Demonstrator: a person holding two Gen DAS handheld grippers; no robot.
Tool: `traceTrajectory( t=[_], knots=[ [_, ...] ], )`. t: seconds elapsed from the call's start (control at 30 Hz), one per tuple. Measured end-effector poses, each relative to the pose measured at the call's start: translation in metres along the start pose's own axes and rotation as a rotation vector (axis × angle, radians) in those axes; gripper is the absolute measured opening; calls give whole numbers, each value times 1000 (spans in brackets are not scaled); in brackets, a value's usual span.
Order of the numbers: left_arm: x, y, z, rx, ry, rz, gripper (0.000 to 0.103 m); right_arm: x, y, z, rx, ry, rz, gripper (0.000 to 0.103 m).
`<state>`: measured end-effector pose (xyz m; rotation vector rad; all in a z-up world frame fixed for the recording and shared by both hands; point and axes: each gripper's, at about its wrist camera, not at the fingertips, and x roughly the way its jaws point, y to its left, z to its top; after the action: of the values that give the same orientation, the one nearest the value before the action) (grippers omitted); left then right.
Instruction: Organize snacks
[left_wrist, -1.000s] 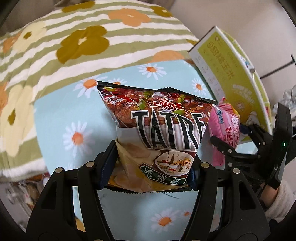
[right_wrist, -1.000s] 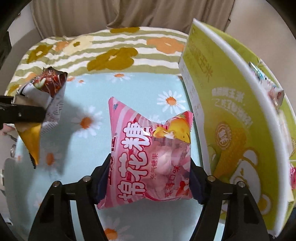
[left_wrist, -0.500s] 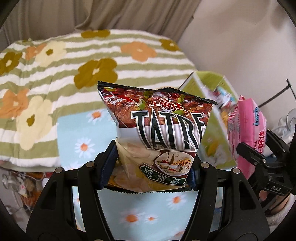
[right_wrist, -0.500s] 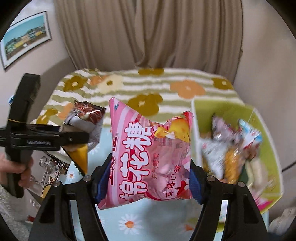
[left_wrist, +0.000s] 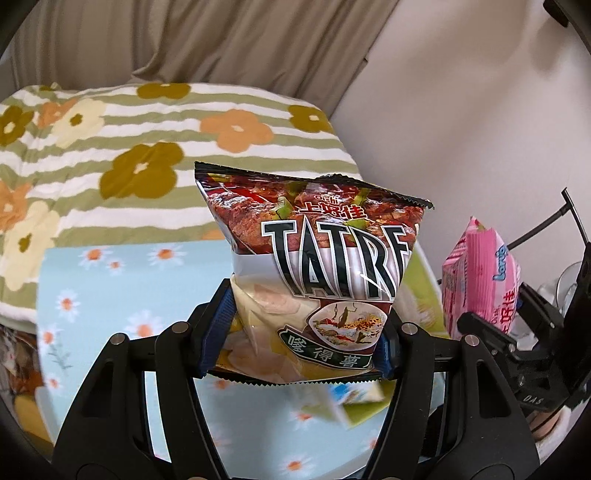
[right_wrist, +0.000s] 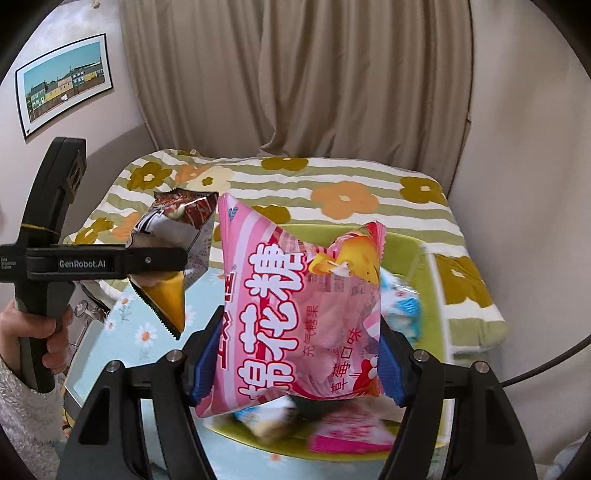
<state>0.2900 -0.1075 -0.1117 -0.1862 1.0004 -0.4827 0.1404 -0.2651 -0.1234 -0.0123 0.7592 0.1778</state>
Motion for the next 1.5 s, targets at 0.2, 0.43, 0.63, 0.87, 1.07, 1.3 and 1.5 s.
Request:
traceTrajectory(
  t=[0.2,0.43,0.63,0.87,1.07,1.3,1.5],
  knots=[
    [35,-37,5,-19,23,23,61,6,-38,-13,38,41,14,67],
    [70,-48,18,7,75,44,61,21,-55,-22,83,84,22,67],
    [98,-56,33,32,138,51,76,32,-66,-26,102,128,20,67],
    [95,-64,29,110,123,120,103,35,-72,-33,115,151,19,68],
    [74,-48,12,69,97,153,103,39,-66,-35,112,160,18,68],
    [53,-45,3,49,56,177,103,56,-65,-38,117,177,43,89],
    [29,-44,-9,25,14,228,103,43,-65,-39,110,114,27,89]
  ],
)
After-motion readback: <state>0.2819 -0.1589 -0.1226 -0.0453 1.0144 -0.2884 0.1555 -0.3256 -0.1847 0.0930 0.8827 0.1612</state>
